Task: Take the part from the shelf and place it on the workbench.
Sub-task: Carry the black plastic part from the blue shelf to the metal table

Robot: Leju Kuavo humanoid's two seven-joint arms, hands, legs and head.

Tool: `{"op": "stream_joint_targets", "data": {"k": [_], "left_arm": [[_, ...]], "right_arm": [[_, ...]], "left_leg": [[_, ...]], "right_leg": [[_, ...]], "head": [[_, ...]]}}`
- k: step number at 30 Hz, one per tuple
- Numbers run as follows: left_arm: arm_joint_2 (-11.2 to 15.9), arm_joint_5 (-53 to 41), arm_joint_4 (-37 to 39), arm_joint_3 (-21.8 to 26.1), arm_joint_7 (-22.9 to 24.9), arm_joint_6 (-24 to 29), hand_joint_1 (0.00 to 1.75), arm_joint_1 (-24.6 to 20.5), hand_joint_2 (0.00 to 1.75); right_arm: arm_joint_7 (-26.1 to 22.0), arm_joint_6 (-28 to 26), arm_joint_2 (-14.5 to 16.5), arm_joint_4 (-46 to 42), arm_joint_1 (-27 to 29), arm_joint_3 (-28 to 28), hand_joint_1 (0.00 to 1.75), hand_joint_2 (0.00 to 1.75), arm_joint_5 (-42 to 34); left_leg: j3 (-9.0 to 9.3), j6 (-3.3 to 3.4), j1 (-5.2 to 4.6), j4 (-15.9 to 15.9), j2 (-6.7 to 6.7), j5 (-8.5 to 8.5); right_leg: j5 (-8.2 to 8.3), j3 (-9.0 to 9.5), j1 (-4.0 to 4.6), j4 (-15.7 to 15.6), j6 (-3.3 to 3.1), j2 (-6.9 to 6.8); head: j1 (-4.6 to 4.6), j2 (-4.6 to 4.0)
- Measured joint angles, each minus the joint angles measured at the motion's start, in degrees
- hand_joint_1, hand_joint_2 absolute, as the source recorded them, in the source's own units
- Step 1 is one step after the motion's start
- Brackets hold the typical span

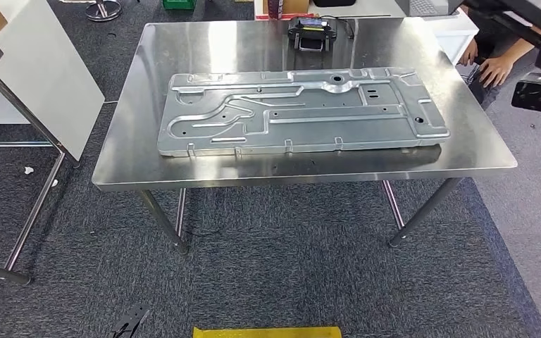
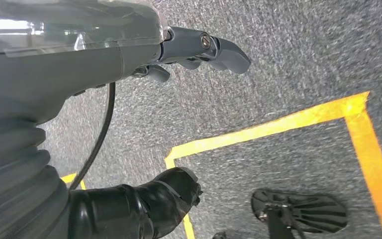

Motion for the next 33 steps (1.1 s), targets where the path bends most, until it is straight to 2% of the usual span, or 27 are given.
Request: {"op": "stream_joint_targets", "data": {"k": [1,2,3,4,5,6,7,12,17,24,33], "left_arm": [[0.0,0.0,0.0,0.0,0.0,0.0,0.0,0.0,1.75],[-0.1,0.1,0.0,0.0,0.0,-0.1,0.0,0.1,1.75],[-0.1,0.1,0.0,0.0,-0.1,-0.1,0.0,0.2,1.75],[-0.2,0.2,0.0,0.0,-0.1,-0.2,0.0,0.3,1.75],[-0.3,0.3,0.0,0.0,-0.1,-0.3,0.0,0.4,1.75],[-0.5,0.3,0.0,0.0,-0.2,-0.3,0.0,0.4,1.75],[-0.7,0.4,0.0,0.0,-0.2,-0.3,0.0,0.4,1.75],[-1.0,0.4,0.0,0.0,-0.3,-0.3,0.0,0.3,1.75],[-1.0,0.4,0.0,0.0,-0.4,-0.3,0.0,0.3,1.75],[-1.0,0.4,0.0,0.0,-0.4,-0.4,0.0,0.2,1.75],[-0.6,-0.1,0.0,0.0,-0.3,-1.1,0.0,0.3,1.75]], "right_arm": [[-0.1,0.1,0.2,0.2,-0.1,1.0,1.75,1.75,-0.1],[0.0,0.3,0.5,0.4,-0.1,1.8,1.75,1.75,-0.2],[0.0,0.4,0.8,0.5,-0.2,2.6,1.75,1.75,-0.3],[0.0,0.6,1.2,0.7,-0.3,3.2,1.75,1.75,-0.3],[0.0,0.6,1.5,0.8,-0.5,3.8,1.75,1.75,-0.3],[0.0,0.7,1.9,0.9,-0.6,4.3,1.75,1.75,-0.3],[0.0,0.7,2.3,1.0,-0.8,4.8,1.75,1.75,-0.3],[0.0,0.7,3.7,1.2,-1.7,6.7,1.75,1.75,-0.4],[0.1,0.7,4.4,1.5,-2.0,8.1,1.75,1.75,-0.3],[-0.2,1.1,5.1,2.1,-3.8,10.3,1.75,1.75,-0.4],[-0.3,1.7,9.2,3.6,-4.4,14.3,1.75,1.75,-1.1]], "left_leg": [[0.65,0.05,-0.07,0.0,-0.22,-0.63],[1.41,0.06,-0.16,0.0,-0.51,-1.3],[2.22,0.04,-0.26,0.0,-0.82,-1.96],[3.01,0.01,-0.38,0.0,-1.09,-2.59],[3.64,-0.05,-0.46,0.0,-1.34,-3.11],[4.08,-0.15,-0.48,0.0,-1.59,-3.47],[4.34,-0.27,-0.44,0.0,-1.78,-3.7],[4.84,-0.71,-0.18,-0.6,-2.01,-4.06],[4.77,-0.8,-0.47,-0.9,-1.96,-4.3],[5.02,-0.8,-0.51,-1.0,-1.81,-4.29],[5.32,-0.78,-0.66,-0.8,-1.8,-4.31]], "right_leg": [[0.39,-2.64,0.07,2.5,0.0,0.0],[2.29,-4.42,0.15,2.9,-0.11,0.0],[5.44,-5.24,0.27,0.9,-0.36,0.0],[9.36,-5.31,0.48,-2.9,-0.8,0.05],[12.55,-4.87,0.73,-6.3,-1.35,0.13],[14.79,-4.35,1.02,-9.0,-1.85,0.18],[15.92,-3.97,1.25,-10.5,-2.22,0.18],[15.96,-3.21,1.44,-11.3,-2.5,-0.06],[14.03,-2.02,1.23,-13.5,-2.43,-0.04],[14.12,-1.79,1.18,-13.4,-2.43,0.04],[14.19,-1.41,1.03,-13.5,-2.29,0.08]], "head": [[0.01,0.0],[0.02,0.0],[0.02,0.0],[0.03,0.0],[-0.01,0.0],[-0.07,0.01],[-0.12,0.01],[-0.16,0.01],[-0.18,0.0],[-0.16,0.0],[-0.15,0.0]]}}
